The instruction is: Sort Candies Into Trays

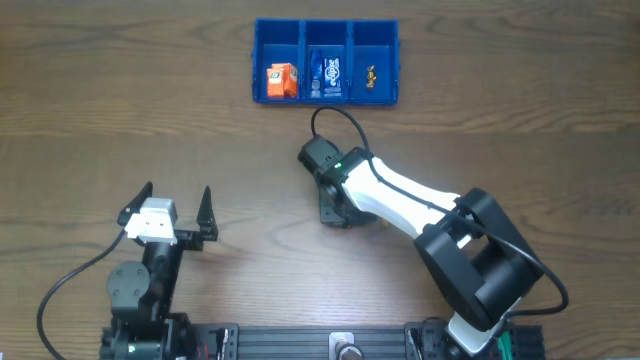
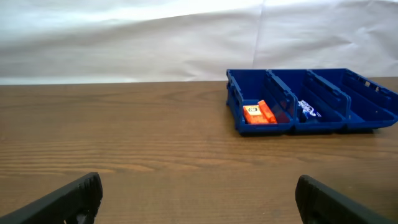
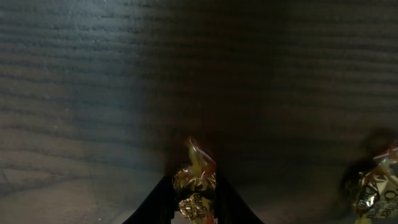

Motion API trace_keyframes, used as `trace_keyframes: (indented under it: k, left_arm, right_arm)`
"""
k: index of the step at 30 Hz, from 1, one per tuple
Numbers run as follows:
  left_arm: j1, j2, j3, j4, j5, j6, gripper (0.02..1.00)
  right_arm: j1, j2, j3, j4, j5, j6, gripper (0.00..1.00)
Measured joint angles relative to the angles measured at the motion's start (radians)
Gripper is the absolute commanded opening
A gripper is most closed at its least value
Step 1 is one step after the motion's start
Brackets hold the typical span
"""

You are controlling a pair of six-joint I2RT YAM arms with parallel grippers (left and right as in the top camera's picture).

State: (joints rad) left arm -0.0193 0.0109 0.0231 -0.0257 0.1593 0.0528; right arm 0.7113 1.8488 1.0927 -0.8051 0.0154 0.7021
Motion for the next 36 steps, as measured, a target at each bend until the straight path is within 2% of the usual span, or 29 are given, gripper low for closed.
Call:
trace_keyframes:
  k: [5,9,11,15,21,24,29,32,35,36]
  left_arm:
    - [0.000,0.000,0.000,0.000,0.000,0.000,0.998]
    - [0.000,0.000,0.000,0.000,0.000,0.000,0.998]
    - [0.000,0.000,0.000,0.000,0.000,0.000,0.998]
    - [0.000,0.000,0.000,0.000,0.000,0.000,0.998]
    - [0.000,0.000,0.000,0.000,0.000,0.000,0.998]
    - [0.000,-0.001,0.000,0.000,0.000,0.000,0.998]
    - [0.000,-0.001,0.000,0.000,0.000,0.000,0.998]
    - [0.000,-0.001,0.000,0.000,0.000,0.000,0.998]
    - [0.000,-0.001,0.000,0.000,0.000,0.000,0.998]
    - [0.000,-0.001,0.000,0.000,0.000,0.000,0.998]
  right_arm:
    - [0.000,-0.011,0.000,0.000,0.008,-0.001,0.174]
    - [-0.006,-0.085,0.035,-0.074,0.035,-0.018,0.150]
    - [-0.026,-0.110,0.129,-0.148,0.060,-0.037,0.121]
    - [-0.111,-0.108,0.366,-0.179,0.101,-0.108,0.132]
    - [-0.269,0.068,0.743,-0.173,0.143,-0.226,0.134]
    - [-0.312,0.175,0.845,-0.150,0.151,-0.259,0.143]
    - [-0.353,0.321,0.889,-0.092,0.172,-0.288,0.200]
    - [-0.360,0.367,0.889,-0.072,0.185,-0.293,0.314]
    - [-0.364,0.386,0.889,-0.066,0.194,-0.307,0.500]
    - [-0.364,0.386,0.889,-0.066,0.196,-0.310,0.518]
